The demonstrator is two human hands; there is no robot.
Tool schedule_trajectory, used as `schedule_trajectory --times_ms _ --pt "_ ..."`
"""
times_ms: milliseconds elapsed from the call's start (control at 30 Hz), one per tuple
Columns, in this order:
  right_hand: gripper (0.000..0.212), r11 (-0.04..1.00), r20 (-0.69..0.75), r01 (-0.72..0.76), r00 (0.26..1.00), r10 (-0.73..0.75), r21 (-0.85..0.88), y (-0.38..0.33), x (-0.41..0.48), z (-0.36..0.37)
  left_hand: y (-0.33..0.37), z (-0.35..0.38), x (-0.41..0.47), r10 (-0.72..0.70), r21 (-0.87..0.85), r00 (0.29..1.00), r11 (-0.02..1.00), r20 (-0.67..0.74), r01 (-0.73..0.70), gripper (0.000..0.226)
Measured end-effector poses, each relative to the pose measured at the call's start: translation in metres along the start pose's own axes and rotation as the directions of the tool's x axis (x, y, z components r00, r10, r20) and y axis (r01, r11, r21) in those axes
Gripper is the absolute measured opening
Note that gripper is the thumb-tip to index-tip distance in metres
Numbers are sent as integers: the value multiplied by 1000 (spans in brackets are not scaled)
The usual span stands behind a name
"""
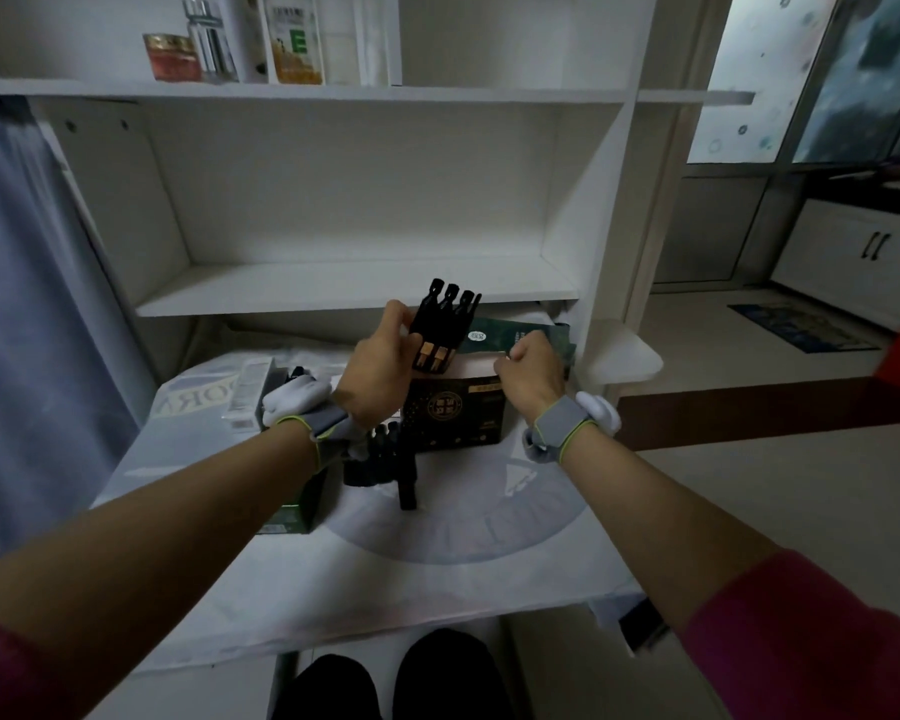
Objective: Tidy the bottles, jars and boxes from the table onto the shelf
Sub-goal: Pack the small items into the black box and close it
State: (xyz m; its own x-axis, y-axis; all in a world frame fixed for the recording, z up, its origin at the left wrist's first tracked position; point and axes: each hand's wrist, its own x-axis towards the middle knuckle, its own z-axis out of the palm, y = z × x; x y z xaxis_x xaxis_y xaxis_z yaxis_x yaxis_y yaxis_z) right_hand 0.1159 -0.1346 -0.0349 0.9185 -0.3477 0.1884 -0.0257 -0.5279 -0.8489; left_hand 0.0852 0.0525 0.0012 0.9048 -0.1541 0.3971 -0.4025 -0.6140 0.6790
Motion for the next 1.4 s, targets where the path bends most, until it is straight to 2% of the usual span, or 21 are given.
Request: schedule_trajectory --times_ms 167,267,333,500,600,700,800,1067,1233,1300,1400 --pt "40 961 -61 78 996 -63 266 5 -3 11 -3 -4 1 -3 -6 1000 1000 -8 3 10" --pt "42 942 -62 93 995 -77 323 7 -2 14 0 -6 -1 -7 26 1000 1000 9 7 7" --pt "35 935 -41 70 997 -60 347 9 -2 14 1 -6 0 2 63 1000 998 12 -3 9" --pt "30 935 -39 57 998 -47 350 14 -4 16 2 1 7 26 276 1000 961 6 -27 10" --pt "27 927 -33 96 995 -90 363 15 -5 16 3 6 9 -3 352 1000 936 -5 4 15" --pt "20 924 -23 71 997 -67 377 14 -5 15 2 11 10 -9 411 1000 912 13 3 15" --pt "22 921 -20 67 998 -64 383 14 -6 16 -1 14 11 -6 463 1000 886 12 0 18" --pt "28 945 -6 83 996 -85 316 12 -8 16 -11 14 17 -12 475 995 879 98 -36 26" --pt "30 957 -12 60 998 -59 285 8 -9 16 -14 14 16 45 498 988 860 150 -115 27" --pt "31 957 -24 42 999 -37 288 8 -8 15 -13 13 16 32 466 992 881 123 -86 26" --pt "34 950 -77 39 997 -15 311 9 -5 13 -11 7 15 30 375 1000 927 -8 -25 24"
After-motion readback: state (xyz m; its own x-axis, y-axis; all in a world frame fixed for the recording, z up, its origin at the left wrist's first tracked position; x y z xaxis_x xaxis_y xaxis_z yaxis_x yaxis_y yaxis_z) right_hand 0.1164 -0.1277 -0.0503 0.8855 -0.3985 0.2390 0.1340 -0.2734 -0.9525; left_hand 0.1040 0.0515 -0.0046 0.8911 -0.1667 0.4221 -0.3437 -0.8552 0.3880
